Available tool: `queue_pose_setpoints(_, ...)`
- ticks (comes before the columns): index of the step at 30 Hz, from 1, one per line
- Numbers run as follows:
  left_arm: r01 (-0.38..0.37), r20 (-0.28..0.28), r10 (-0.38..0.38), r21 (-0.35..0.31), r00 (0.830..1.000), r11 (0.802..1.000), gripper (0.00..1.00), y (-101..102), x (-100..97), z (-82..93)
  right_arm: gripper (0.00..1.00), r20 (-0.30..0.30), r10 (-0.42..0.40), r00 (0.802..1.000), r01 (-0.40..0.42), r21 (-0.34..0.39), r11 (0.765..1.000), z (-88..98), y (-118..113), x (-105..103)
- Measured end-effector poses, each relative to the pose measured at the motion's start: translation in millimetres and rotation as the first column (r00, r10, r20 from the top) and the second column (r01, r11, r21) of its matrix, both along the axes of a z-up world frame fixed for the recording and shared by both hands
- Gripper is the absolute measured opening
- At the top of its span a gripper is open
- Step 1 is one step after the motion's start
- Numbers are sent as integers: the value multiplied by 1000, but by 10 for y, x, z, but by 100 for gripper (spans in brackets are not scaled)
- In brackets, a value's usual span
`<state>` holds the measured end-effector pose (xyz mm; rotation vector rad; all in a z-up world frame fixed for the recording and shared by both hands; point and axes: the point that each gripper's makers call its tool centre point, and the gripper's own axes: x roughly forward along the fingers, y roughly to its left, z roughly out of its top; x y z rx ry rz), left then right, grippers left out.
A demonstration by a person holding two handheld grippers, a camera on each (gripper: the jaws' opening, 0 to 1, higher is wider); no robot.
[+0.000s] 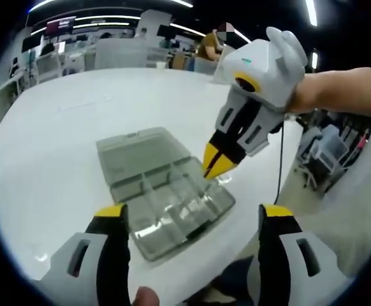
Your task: Insert the divider into the dual guide fixture by aligning both edges with the guide slots and pushing it downward to the bottom, including one-sided entry, uneven engagement, binding, and posture correction.
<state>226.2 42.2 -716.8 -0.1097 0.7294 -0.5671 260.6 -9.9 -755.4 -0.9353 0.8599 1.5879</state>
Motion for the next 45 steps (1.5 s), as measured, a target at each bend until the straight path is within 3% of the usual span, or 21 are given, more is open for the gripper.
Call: queue_pose_setpoints(45, -26, -5, 26, -4, 1000, 1000, 79, 21, -65, -2, 0, -7, 46, 999, -46, -16, 999, -173, -17, -21)
